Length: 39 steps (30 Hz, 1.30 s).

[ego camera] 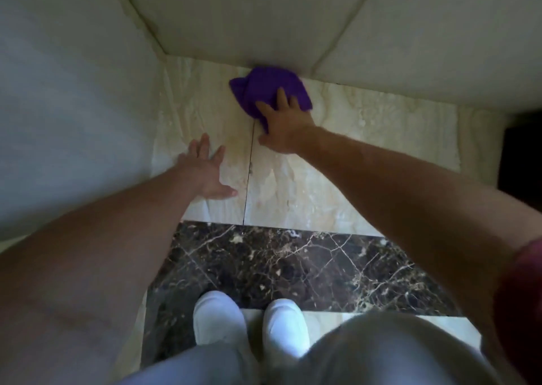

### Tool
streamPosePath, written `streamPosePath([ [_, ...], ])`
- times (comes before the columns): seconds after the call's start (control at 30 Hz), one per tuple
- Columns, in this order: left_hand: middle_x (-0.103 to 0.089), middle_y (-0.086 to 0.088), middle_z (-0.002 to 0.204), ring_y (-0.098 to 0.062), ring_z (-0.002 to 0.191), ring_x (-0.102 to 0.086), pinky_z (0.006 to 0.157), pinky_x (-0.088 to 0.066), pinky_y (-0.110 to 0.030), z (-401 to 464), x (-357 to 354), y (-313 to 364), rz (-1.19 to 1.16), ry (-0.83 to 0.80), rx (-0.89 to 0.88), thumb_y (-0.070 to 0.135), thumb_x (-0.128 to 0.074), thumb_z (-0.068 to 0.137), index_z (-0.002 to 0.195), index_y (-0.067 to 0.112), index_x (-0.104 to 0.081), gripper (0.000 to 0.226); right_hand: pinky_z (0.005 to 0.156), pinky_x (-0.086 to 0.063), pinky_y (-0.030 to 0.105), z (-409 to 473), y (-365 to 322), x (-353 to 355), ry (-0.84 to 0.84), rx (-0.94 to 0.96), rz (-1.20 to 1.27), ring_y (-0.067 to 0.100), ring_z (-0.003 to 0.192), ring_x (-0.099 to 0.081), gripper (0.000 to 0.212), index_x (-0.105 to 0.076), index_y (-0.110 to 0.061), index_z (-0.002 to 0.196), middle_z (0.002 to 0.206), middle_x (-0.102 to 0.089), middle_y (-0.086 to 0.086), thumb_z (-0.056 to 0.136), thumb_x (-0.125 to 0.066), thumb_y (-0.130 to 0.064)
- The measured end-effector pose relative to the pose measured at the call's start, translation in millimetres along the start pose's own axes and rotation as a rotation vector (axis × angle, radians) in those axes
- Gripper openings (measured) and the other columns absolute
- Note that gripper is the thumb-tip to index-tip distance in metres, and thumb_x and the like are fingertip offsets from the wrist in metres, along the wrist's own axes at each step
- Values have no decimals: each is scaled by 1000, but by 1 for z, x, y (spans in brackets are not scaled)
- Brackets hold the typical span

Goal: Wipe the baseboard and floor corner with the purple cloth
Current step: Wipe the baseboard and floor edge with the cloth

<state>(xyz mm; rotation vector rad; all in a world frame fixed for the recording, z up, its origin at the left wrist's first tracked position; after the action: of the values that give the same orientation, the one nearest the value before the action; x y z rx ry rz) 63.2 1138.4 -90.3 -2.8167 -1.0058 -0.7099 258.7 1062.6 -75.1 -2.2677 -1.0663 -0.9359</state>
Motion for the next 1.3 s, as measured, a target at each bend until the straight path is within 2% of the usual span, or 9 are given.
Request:
streamPosePath([
  [0.17, 37, -11, 162, -36, 155, 19, 126, -10, -56, 6, 9, 5, -93, -31, 37, 83, -54, 76, 159, 22, 12, 123, 120, -14, 67, 28, 9, -20, -15, -67, 48, 42, 154, 15, 97, 2, -34, 159, 166, 24, 16, 87, -57, -63],
  [0.3, 22, -14, 168, -35, 156, 12, 127, -7, -51, -15, -17, 3, -159, 73, 15, 74, -53, 85, 161, 10, -2, 112, 121, -13, 66, 35, 14, -2, -98, -75, 71, 42, 154, 14, 92, 1, -37, 159, 167, 22, 14, 90, -52, -67],
  [0.43, 32, -14, 164, -35, 153, 25, 126, 2, -55, -42, -73, -20, -89, 98, 30, 76, -52, 83, 160, 13, 10, 117, 123, -8, 61, 31, 16, -1, -128, -63, 19, 40, 155, 10, 87, 1, -39, 159, 167, 20, 14, 92, -44, -71],
  [0.53, 46, -13, 156, -35, 147, 36, 125, 2, -57, -35, -96, -26, -70, 235, 23, 79, -53, 78, 155, 14, 27, 129, 125, -7, 55, 36, 19, -2, -19, -53, 8, 40, 155, 8, 86, -1, -38, 159, 168, 17, 16, 92, -45, -70],
  [0.73, 49, -12, 154, -34, 145, 39, 126, 2, -56, -15, -116, -32, -7, 323, 0, 75, -56, 79, 150, 15, 35, 131, 124, -7, 55, 50, -28, -29, 246, -138, 155, 47, 154, 2, 81, -20, -27, 158, 167, 3, 25, 91, -45, -67],
  [0.83, 47, -10, 156, -32, 147, 38, 126, 6, -54, -13, -115, -32, -30, 356, -35, 71, -59, 81, 152, 17, 33, 128, 125, -5, 53, 65, -80, -29, 285, -24, 183, 43, 155, 4, 75, -21, -29, 159, 168, 3, 21, 95, -41, -64],
  [0.97, 30, -4, 166, -28, 153, 26, 127, 3, -50, -25, -123, -48, -90, 494, -94, 58, -66, 85, 161, 19, 9, 113, 126, -4, 52, 86, -143, -20, 298, 58, 231, 41, 156, 3, 71, -22, -29, 159, 169, 1, 18, 96, -43, -55],
  [1.1, 8, -7, 170, -33, 156, 11, 124, -9, -60, -58, -181, -75, -61, 641, -55, 65, -65, 81, 159, 24, -13, 103, 126, -12, 50, 97, -154, -11, 334, 86, 260, 37, 155, -11, 66, -38, -30, 151, 168, -15, 14, 89, -57, -42],
  [1.3, 30, 8, 165, -29, 154, 24, 122, 2, -63, -85, -235, -117, -116, 524, 1, 77, -63, 72, 156, 45, 12, 117, 120, -28, 36, 91, -164, -13, 367, 93, 511, 25, 147, -33, 42, -66, -25, 125, 155, -41, 10, 84, -64, -36],
])
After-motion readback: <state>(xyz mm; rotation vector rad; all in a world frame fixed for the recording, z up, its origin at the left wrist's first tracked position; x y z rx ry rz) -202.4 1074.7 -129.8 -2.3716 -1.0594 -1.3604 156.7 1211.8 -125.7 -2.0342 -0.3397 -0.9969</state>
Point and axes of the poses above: each hand's wrist, its own z-axis towards the middle knuckle, its own x-axis out of the back of the hand, y = z × x, the point moved 3 cm from there along z, towards the middle knuckle
